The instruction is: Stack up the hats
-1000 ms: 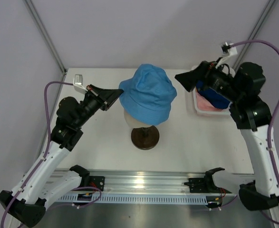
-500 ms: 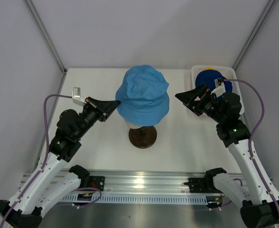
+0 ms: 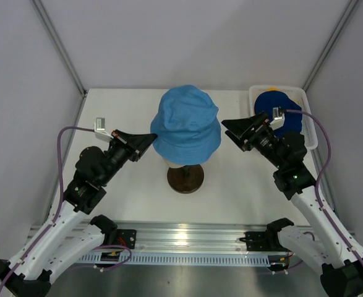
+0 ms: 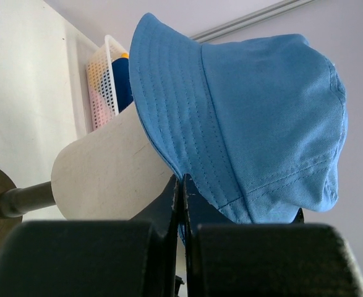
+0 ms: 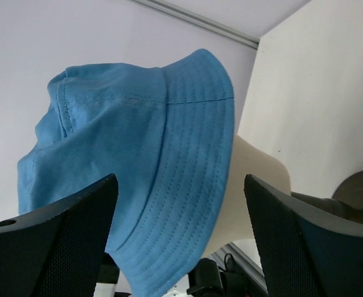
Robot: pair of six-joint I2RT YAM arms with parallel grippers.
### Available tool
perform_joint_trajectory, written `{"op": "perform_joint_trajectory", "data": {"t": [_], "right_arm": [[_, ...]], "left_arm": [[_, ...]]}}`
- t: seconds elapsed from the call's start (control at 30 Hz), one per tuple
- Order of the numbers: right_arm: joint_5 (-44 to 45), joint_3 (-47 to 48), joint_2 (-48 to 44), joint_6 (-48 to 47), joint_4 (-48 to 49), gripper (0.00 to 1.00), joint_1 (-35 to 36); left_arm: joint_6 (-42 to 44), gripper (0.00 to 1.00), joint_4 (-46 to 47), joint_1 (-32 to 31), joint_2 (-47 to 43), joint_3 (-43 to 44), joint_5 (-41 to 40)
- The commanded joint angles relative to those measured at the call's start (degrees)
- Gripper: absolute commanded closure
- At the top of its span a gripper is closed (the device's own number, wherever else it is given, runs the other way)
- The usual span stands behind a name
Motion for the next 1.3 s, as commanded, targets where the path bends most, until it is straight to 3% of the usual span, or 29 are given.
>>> {"op": "perform_joint_trajectory", "data": {"t": [0.0,0.3,0.47,0.57,0.6,0.8,0.97,1.0,1.27], "right_arm": [[3.9,0.6,1.8,2.8,5.5,0.15,2.5],[5.8,0.2,4.8,4.4,4.5,0.21,4.2],[5.5,-1.8,5.0,9.2,9.9,0.30,4.3],[5.4,-1.5,6.2,10.7,11.8,0.41,4.5],[5.4,-1.3,6.6,10.9,12.1,0.49,4.6],[4.9,1.0,9.5,9.6,10.4,0.64,5.5],[5.0,1.2,9.8,9.4,10.0,0.90,5.6],[5.2,1.8,9.8,9.2,9.3,1.00,5.4],[6.5,5.5,11.5,1.5,-3.4,1.00,4.7]], "left_arm": [[0.7,0.99,-2.9,-1.1,-0.6,0.2,-0.9],[-1.3,0.99,-3.9,-1.6,-2.2,-0.2,-3.0],[-1.7,0.99,-3.5,-2.4,-1.6,0.1,-3.4],[-2.1,0.99,-3.3,-3.3,-0.8,0.5,-4.1],[-2.4,0.99,-3.2,-3.4,-0.7,0.5,-4.3],[-4.4,0.99,-1.3,-4.4,0.0,0.4,-5.0],[-5.1,0.99,-2.0,-5.1,-0.2,0.6,-6.9],[-5.3,0.99,-2.4,-5.1,-0.4,0.9,-7.1],[-6.6,0.99,-9.3,-5.1,0.1,4.9,-9.6]]}}
